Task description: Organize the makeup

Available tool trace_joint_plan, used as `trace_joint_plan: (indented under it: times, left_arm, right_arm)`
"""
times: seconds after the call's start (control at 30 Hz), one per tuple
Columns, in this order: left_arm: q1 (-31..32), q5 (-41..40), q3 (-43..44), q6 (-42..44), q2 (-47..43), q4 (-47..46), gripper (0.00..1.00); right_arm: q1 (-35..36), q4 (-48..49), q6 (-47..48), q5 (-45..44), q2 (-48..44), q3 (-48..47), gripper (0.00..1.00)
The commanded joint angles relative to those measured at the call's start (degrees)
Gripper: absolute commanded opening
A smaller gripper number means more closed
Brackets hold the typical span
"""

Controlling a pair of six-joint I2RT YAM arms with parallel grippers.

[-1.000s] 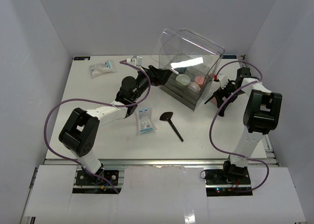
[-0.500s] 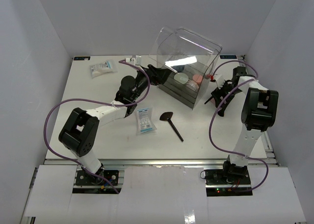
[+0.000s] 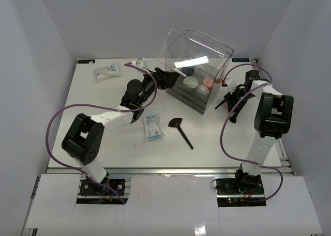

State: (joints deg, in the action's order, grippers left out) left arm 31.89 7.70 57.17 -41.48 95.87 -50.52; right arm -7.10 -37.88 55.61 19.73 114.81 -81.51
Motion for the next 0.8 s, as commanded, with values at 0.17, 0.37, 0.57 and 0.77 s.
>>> trace_joint_plan:
  times: [0.17, 0.37, 0.57, 0.77]
  left_arm:
    - [-0.8, -1.3, 3.7, -0.7, -4.8, 0.4, 0.98]
    - [-1.0, -1.1, 4.5, -1.0, -4.6, 1.0, 0.98]
    - [-1.0, -1.1, 4.7, -1.3, -5.0, 1.4, 0.98]
    - [-1.0, -1.3, 5.2, -1.7, -5.2, 1.2, 0.98]
  right_arm:
    - [-1.6, 0.1, 1.0, 5.3, -15.6, 8.5, 0.19]
    - [-1.9, 0.2, 3.0, 6.8, -26.5, 16.0, 0.16]
    - [-1.8, -1.7, 7.5, 11.6, -41.6, 24.9, 0.14]
    - [3.1, -6.9, 12.9, 16.7, -55.5, 30.9, 0.11]
